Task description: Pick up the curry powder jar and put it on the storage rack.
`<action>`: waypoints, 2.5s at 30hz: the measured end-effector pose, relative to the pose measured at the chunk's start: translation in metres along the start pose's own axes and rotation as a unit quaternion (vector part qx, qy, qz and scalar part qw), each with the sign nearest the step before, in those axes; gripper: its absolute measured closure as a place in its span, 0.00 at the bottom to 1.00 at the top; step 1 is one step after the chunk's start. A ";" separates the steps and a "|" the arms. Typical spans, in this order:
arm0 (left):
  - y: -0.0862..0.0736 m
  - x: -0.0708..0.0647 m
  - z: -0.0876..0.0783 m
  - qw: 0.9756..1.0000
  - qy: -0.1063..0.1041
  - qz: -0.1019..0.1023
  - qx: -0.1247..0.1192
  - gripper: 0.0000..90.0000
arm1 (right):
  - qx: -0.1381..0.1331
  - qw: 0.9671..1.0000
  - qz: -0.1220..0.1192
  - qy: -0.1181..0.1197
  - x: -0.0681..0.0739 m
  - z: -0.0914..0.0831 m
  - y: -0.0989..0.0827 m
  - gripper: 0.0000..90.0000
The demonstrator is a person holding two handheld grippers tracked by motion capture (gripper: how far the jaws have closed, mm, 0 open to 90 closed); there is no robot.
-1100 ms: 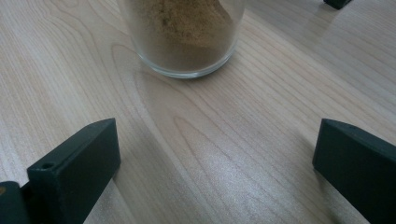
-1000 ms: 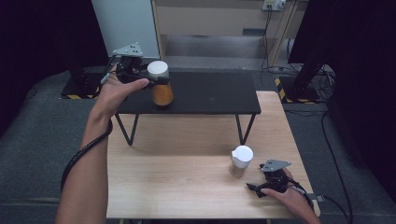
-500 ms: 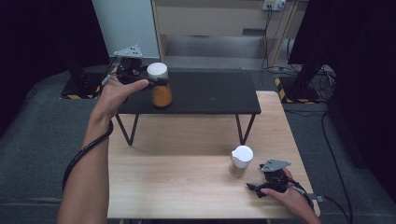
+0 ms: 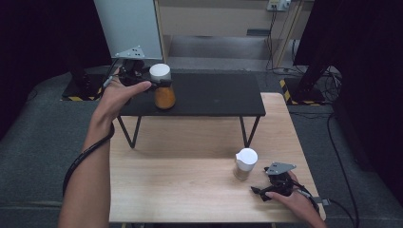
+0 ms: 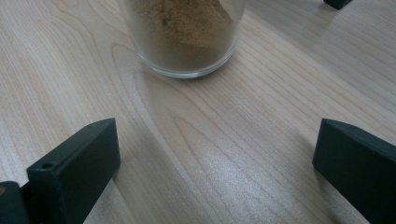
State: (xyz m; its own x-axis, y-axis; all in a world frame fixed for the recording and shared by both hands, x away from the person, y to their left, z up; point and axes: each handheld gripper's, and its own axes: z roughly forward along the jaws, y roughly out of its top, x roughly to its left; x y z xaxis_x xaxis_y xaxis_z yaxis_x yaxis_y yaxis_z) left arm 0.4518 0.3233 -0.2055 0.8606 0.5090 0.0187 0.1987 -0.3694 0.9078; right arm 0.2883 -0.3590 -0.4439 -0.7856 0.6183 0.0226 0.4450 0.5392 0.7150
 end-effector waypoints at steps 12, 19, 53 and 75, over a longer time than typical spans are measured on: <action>-0.002 -0.013 -0.008 0.999 0.030 0.013 0.011 0.11 | 0.000 1.000 0.000 0.000 0.000 0.000 0.000 0.02; -0.014 -0.029 -0.030 0.998 0.056 0.008 0.006 0.06 | 0.000 1.000 0.001 0.000 0.000 0.000 0.000 0.02; -0.139 -0.170 0.015 0.997 0.051 0.011 0.062 0.04 | 0.001 1.000 0.001 0.000 0.000 0.000 0.000 0.02; -0.199 -0.181 0.090 0.980 0.041 -0.059 0.185 0.05 | 0.001 1.000 0.002 -0.001 0.001 0.000 0.000 0.02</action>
State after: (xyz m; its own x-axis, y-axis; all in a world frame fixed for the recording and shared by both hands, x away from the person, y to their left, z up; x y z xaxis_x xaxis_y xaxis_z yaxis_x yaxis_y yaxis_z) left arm 0.2985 0.2347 -0.4271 0.7842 0.6198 -0.0300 0.4638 -0.5534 0.6919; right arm 0.2875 -0.3585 -0.4436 -0.7824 0.6223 0.0237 0.4493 0.5377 0.7135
